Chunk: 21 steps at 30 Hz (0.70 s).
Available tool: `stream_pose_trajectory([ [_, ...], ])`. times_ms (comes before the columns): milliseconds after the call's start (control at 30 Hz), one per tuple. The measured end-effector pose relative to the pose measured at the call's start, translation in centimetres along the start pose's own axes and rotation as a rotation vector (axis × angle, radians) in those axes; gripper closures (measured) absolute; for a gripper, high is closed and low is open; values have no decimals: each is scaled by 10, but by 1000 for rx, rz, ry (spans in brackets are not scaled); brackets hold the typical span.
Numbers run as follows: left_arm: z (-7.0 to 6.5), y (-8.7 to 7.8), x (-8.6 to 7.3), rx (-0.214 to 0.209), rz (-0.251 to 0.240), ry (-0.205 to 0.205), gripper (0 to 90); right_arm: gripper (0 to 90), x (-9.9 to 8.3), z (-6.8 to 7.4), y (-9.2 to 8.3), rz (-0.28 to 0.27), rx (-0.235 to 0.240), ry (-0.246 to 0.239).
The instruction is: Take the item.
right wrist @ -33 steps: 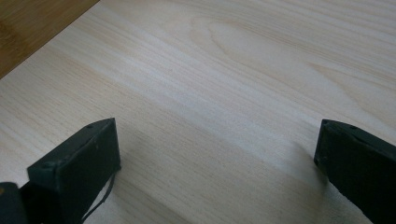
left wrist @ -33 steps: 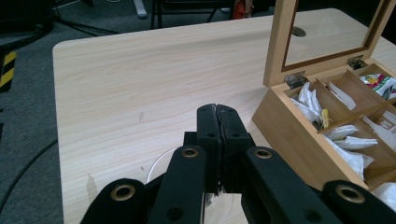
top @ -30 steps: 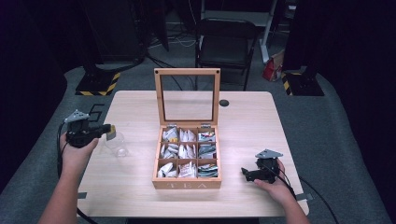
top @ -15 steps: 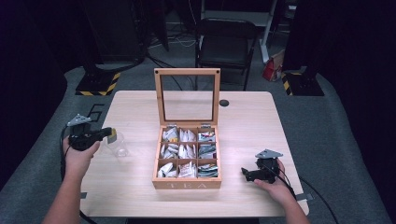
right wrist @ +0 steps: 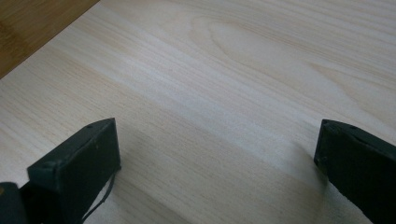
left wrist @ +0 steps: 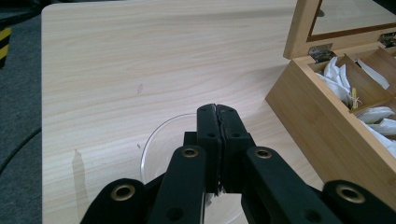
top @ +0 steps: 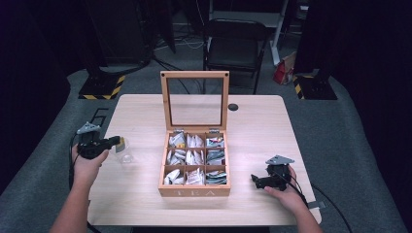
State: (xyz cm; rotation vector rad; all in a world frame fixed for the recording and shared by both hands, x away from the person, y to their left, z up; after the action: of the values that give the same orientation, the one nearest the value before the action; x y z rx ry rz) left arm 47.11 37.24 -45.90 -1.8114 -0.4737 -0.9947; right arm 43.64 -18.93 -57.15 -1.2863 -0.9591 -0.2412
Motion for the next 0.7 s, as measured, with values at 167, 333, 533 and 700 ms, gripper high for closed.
stream_pose_trajectory([
  [167, 1, 1, -3, 1, -4, -12, 888, 0, 0, 0, 0, 0, 0, -1],
  [333, 0, 3, -6, -2, 3, -20, 888, 0, 0, 0, 0, 0, 0, 0],
  [533, 0, 4, -7, -2, 8, -15, 886, 0, 0, 0, 0, 0, 0, 0],
  [700, 1, 4, -8, -1, 10, -23, 835, 0, 0, 0, 0, 0, 0, 0],
])
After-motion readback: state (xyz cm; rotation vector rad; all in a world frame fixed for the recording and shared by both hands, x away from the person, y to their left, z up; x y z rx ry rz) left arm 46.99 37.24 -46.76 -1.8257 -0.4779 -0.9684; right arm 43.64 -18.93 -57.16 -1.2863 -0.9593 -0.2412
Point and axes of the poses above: each handheld gripper's, and its own axes: y roughly forward along the jaws, x roughly out of its top, z roughly to its left, the point moved 6 cm from there along y, roughly forward along the jaws, and after that the axes turned 3 degrees about -x, right-handed, at the moved point
